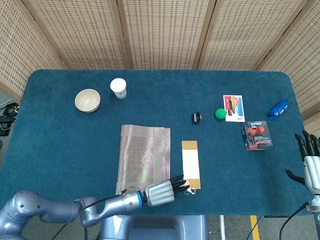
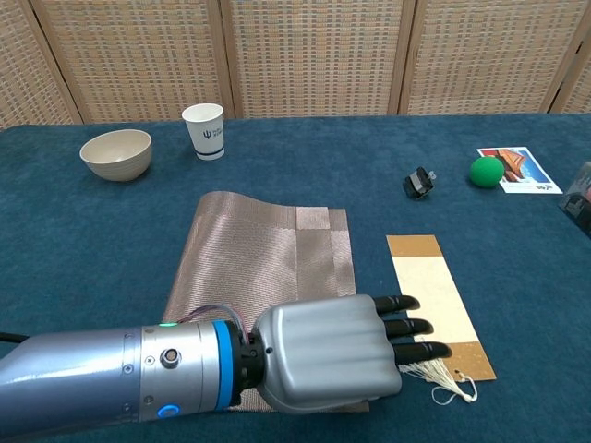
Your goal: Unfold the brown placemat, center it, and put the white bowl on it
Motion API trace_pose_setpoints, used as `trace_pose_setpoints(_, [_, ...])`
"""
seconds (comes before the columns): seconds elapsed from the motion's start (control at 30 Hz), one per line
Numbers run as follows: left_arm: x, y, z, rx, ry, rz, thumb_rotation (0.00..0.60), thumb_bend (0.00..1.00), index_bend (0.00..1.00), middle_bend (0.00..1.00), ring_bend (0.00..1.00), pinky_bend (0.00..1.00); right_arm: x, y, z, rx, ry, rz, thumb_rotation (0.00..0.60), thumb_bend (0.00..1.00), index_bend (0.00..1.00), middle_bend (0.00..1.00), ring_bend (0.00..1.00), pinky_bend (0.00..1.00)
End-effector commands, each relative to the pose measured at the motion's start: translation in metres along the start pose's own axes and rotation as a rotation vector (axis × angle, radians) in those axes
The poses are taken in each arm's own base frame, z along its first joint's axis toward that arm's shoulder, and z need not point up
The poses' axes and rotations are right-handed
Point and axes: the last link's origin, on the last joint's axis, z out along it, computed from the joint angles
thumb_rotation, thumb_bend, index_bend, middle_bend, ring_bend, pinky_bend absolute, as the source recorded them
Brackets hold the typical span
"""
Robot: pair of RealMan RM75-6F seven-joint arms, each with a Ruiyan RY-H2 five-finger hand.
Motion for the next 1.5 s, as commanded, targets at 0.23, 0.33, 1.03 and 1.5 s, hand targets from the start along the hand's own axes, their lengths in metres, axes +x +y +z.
trace_pose_setpoints(0.23, [0.020,-0.026,-0.032,0.133,0.081,-0.025,0.600,0.52,0.71,0.00,0.00,0.00,0.002,-0.003,-0.002,0.014,0.004,0.006,0.600,0.00,0.05,0.00,0.00,0.00])
trace_pose_setpoints(0.33, [0.027,-0.038,-0.054,0.200,0.101,-0.050,0.600,0.51,0.71,0.00,0.00,0.00,0.002,-0.005,-0.003,0.023,0.004,0.008,0.600,0.00,0.05,0.00,0.00,0.00])
trace_pose_setpoints(1.03, [0.015,-0.061,-0.267,0.858,0.022,-0.310,0.600,0.53,0.70,0.00,0.00,0.00,0.003,-0.028,-0.013,0.118,0.004,0.022,0.600,0.00,0.06,0.00,0.00,0.00])
trace_pose_setpoints(1.5, [-0.029,-0.043,-0.346,1.104,-0.202,-0.481,0.600,0.21,0.27,0.00,0.00,0.00,0.003,-0.042,-0.018,0.180,-0.016,0.043,0.600,0.00,0.06,0.00,0.00,0.00])
